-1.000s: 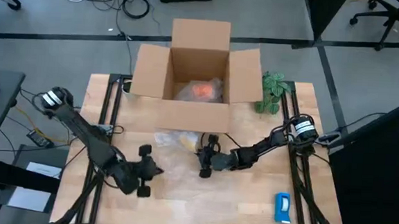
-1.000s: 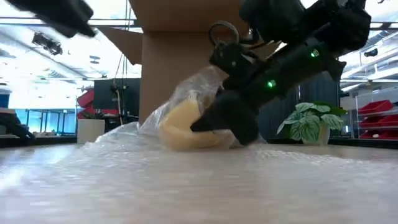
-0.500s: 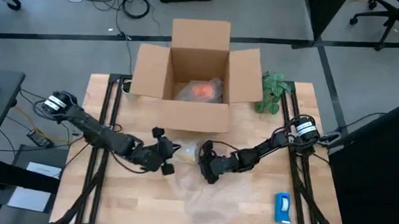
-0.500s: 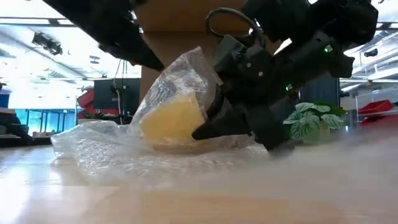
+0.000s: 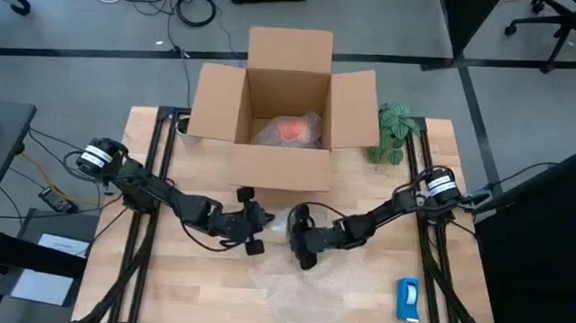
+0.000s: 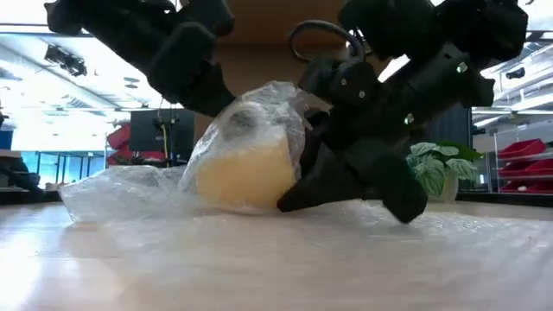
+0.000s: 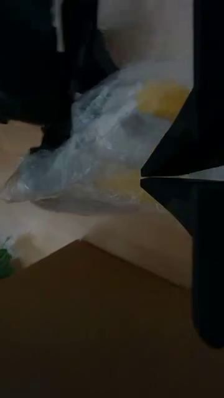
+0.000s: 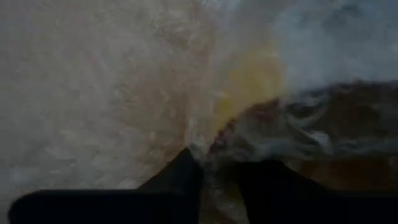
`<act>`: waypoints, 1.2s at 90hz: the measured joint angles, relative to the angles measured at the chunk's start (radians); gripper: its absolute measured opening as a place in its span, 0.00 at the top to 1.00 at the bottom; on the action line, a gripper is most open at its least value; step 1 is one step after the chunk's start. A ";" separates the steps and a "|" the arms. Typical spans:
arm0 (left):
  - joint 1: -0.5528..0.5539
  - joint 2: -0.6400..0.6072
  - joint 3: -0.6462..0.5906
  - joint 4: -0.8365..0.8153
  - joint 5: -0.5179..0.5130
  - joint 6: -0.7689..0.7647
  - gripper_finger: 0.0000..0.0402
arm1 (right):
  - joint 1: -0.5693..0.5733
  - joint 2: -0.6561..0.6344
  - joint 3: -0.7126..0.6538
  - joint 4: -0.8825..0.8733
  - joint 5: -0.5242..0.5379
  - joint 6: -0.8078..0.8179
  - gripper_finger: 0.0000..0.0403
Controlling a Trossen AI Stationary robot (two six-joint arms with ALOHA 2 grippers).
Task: Wrap mug
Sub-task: Wrap the yellow mug with the bubble wrap
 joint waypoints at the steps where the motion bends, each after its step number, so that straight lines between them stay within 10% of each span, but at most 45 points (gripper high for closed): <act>1: 0.000 0.000 0.000 0.000 0.002 0.000 1.00 | 0.001 -0.005 0.000 -0.007 -0.005 0.012 0.78; 34: -0.019 0.001 -0.001 -0.007 0.006 -0.001 1.00 | 0.006 -0.215 0.000 -0.317 -0.289 0.565 0.67; 68: -0.039 0.001 0.009 0.001 0.000 0.031 1.00 | -0.014 -0.469 -0.018 -0.760 0.158 0.625 0.81; 108: -0.068 0.000 0.084 0.000 0.021 0.108 1.00 | -0.017 -0.233 -0.033 -0.360 0.039 0.550 0.99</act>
